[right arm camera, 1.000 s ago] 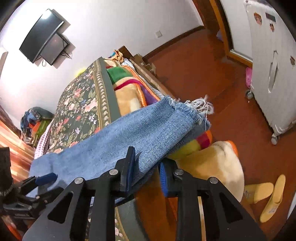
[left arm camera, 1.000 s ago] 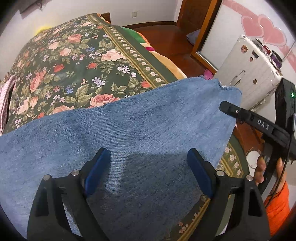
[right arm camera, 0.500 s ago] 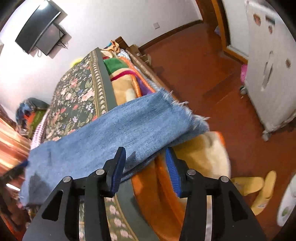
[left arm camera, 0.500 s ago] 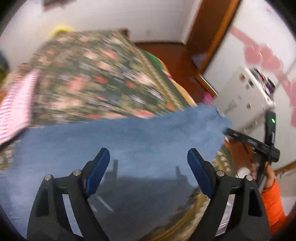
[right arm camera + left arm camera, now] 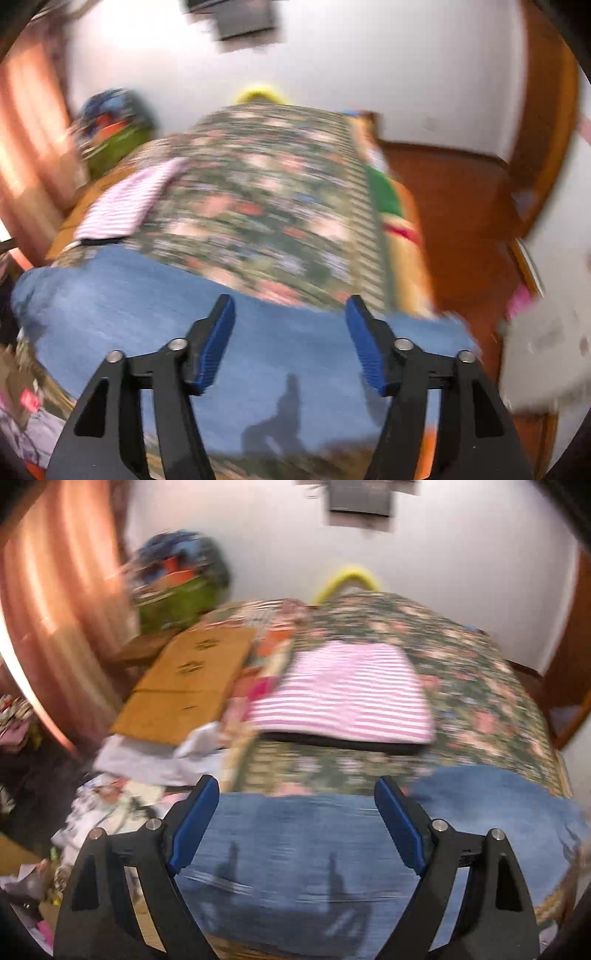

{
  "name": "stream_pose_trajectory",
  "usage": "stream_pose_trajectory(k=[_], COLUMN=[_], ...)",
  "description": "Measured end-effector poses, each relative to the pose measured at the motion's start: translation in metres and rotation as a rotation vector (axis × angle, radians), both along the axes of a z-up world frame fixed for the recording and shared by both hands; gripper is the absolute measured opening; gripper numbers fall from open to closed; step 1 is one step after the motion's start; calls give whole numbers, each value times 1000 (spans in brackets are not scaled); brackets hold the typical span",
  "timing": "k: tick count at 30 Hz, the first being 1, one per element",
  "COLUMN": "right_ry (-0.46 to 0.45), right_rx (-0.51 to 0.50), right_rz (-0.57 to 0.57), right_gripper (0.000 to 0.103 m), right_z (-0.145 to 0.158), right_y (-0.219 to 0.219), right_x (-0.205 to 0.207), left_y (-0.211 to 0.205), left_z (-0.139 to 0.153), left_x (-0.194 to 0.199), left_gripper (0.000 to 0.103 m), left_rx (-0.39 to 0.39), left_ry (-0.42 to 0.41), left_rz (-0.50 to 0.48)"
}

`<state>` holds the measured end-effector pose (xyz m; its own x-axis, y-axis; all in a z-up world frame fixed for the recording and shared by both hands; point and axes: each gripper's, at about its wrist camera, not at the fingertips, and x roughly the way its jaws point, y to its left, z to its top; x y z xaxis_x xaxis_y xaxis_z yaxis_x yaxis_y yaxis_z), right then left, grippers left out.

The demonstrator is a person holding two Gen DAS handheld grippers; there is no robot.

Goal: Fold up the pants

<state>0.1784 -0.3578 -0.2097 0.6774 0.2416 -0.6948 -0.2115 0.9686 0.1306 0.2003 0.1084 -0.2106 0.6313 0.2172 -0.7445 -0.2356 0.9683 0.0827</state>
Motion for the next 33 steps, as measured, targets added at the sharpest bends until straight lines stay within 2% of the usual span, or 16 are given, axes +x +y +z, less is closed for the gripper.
stream_pose_trajectory(k=[2,4,6,10,14,15,21,23,25,27,29,30,32,33], right_ry=[1,24,48,108,175,195,275,298,322,355,357,349,333,323], right_rx=[16,30,21,-12,-68,-81,-133,-140,-144,-128,-117,-113,-101,-90], right_rz=[82,187,284,411,499,523,621,648,668,693,695,694,682,673], right_gripper=[65,65,65,65,65,65,65,65,63,46,42,40,36,33], right_z=[2,2,-3,-19,-39,-46,-68,-74,-82,-86,-86,-85,-81,-79], right_y=[36,81,123,186,234,245,277,285,291,295,295,294,290,288], right_x=[19,41,63,95,120,124,125,123,122,121,120,118,114,113], left_y=[36,68,101,128,141,140,140,137,131,123,113,109,106,109], left_z=[-13,-29,-49,-83,-100,-102,-109,-107,-105,-99,-90,-86,-81,-81], left_x=[2,7,11,26,39,41,43,40,36,31,23,19,10,5], left_gripper=[87,87,87,87,87,83,43,39,25,18,12,5,2,2], left_rx=[18,2,-68,-182,-300,-329,-484,-485,-481,-450,-376,-339,-290,-301], left_ry=[29,71,115,203,230,235,216,200,189,172,151,142,129,118], left_rz=[51,85,121,120,98,82,31,28,16,16,8,12,32,40])
